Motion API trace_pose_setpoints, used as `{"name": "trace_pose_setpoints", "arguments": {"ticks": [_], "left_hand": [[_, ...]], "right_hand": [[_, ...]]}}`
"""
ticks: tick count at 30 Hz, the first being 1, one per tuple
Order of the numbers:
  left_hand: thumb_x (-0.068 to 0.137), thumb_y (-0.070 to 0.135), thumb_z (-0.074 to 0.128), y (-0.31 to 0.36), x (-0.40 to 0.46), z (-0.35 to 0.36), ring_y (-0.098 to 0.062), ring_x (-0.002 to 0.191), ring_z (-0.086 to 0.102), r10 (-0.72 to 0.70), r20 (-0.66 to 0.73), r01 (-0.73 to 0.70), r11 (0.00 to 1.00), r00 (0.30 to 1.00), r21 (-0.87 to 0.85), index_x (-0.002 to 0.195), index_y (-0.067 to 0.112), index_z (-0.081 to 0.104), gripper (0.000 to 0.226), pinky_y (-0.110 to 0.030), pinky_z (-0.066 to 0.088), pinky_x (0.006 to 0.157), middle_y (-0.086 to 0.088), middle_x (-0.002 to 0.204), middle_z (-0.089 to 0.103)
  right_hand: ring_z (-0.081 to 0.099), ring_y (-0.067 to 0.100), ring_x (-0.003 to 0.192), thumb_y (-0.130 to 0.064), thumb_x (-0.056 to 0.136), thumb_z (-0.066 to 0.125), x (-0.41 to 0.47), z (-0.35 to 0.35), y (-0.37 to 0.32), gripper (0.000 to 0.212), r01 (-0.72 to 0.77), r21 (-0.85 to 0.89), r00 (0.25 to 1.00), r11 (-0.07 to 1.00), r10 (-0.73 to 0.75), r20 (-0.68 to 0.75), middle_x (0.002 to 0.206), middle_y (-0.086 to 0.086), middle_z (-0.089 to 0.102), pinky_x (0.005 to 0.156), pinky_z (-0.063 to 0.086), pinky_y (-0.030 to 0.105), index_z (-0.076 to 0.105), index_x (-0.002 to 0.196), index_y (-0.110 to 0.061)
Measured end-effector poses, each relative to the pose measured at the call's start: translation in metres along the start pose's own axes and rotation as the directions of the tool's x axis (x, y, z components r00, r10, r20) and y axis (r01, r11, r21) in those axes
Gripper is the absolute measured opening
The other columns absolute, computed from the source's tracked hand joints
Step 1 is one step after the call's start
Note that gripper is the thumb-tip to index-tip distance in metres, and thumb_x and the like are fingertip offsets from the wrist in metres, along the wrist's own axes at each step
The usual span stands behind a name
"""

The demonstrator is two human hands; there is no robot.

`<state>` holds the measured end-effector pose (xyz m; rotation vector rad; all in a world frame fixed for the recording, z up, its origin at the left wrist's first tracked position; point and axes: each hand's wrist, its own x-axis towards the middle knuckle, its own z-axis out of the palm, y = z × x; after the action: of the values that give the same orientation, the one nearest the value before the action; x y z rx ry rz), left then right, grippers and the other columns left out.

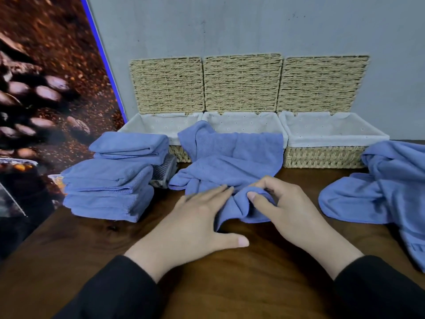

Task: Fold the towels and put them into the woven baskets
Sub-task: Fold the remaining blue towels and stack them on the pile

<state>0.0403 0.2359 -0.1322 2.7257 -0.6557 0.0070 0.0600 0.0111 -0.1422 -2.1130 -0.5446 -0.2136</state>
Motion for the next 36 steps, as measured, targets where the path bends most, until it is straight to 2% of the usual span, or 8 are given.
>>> {"name": "trace_pose_setpoints", "arguments": {"ticks": [3,7,12,18,27,30,33,36], "left_hand": [[0.088,0.068,0.056,0.01,0.005,0.019,0.003,0.139,0.035,0.042,-0.176,-0.04,0.999,0.984,0.015,0.155,0.04,0.029,0.077,-0.028,0.029,0.115,0.025,0.151,0.04],[0.096,0.023,0.058,0.003,0.006,0.017,-0.007,0.095,0.059,-0.029,-0.401,-0.032,0.989,0.916,-0.145,0.119,0.027,0.066,0.025,-0.025,0.046,0.079,0.011,0.103,0.068],[0.094,0.005,0.061,-0.023,-0.013,0.011,-0.012,0.102,0.065,-0.212,-0.495,0.109,0.967,0.843,-0.229,0.123,0.019,0.07,0.033,-0.013,0.042,0.086,0.006,0.113,0.071],[0.094,0.008,0.064,-0.029,-0.046,0.003,-0.012,0.097,0.065,-0.316,-0.516,0.18,0.938,0.796,-0.298,0.116,0.023,0.069,0.027,-0.029,0.053,0.08,0.01,0.105,0.069],[0.103,0.021,0.055,0.0,-0.068,-0.072,-0.008,0.058,0.056,-0.376,-0.508,0.143,0.887,0.775,-0.438,0.089,0.026,0.065,0.018,-0.026,0.037,0.052,0.007,0.061,0.061],[0.106,0.021,0.051,0.018,-0.068,-0.106,-0.019,0.051,0.063,-0.461,-0.434,0.007,0.692,0.774,-0.722,0.093,0.015,0.063,0.018,-0.032,0.045,0.049,-0.003,0.056,0.062],[0.107,0.021,0.05,0.032,-0.071,-0.135,-0.035,0.08,0.075,-0.449,-0.39,-0.208,0.401,0.804,-0.892,0.104,0.005,0.06,0.019,-0.032,0.058,0.059,-0.014,0.091,0.068],[0.105,0.025,0.055,0.032,-0.072,-0.147,-0.03,0.07,0.074,-0.432,-0.438,-0.218,0.47,0.789,-0.856,0.111,0.004,0.066,0.025,-0.031,0.059,0.06,-0.018,0.09,0.075]], "right_hand": [[0.042,0.014,0.057,-0.032,0.097,0.064,-0.003,0.006,-0.004,0.02,-0.053,0.088,0.998,0.995,0.056,-0.032,0.068,0.012,0.055,0.054,0.032,0.025,0.061,0.08,-0.021],[0.044,0.01,0.06,-0.032,0.098,0.063,-0.005,0.009,-0.011,0.015,-0.075,0.095,0.993,0.993,0.083,-0.079,0.071,0.009,0.055,0.054,0.033,0.022,0.062,0.084,-0.028],[0.039,0.008,0.055,-0.031,0.096,0.066,-0.015,-0.005,-0.017,0.019,-0.135,-0.032,0.991,0.99,0.134,-0.027,0.069,0.006,0.058,0.053,0.029,0.023,0.058,0.091,-0.047],[0.056,0.005,0.074,-0.02,0.096,0.067,-0.037,-0.042,-0.036,0.022,-0.106,-0.363,0.982,0.926,0.156,0.109,0.08,-0.011,0.06,0.064,0.043,0.019,0.067,0.079,-0.034],[0.073,0.041,0.072,-0.021,0.101,0.06,-0.059,-0.099,-0.094,0.026,-0.204,0.251,0.929,0.946,0.268,-0.254,0.093,0.038,0.059,0.069,0.06,0.036,0.065,0.098,0.004],[0.075,0.029,0.072,-0.034,0.1,0.061,-0.059,-0.112,-0.113,0.03,-0.193,0.231,0.91,0.953,0.262,-0.321,0.099,0.033,0.063,0.081,0.062,0.048,0.07,0.102,-0.005],[0.059,0.027,0.066,-0.046,0.098,0.061,-0.059,-0.128,-0.13,0.043,-0.116,0.204,0.9,0.972,0.19,-0.393,0.083,0.013,0.051,0.061,0.064,0.041,0.068,0.097,-0.004],[0.063,0.031,0.056,-0.049,0.097,0.06,-0.062,-0.138,-0.14,0.04,-0.163,0.158,0.91,0.974,0.21,-0.358,0.077,0.024,0.058,0.066,0.06,0.051,0.071,0.098,-0.011]]}}
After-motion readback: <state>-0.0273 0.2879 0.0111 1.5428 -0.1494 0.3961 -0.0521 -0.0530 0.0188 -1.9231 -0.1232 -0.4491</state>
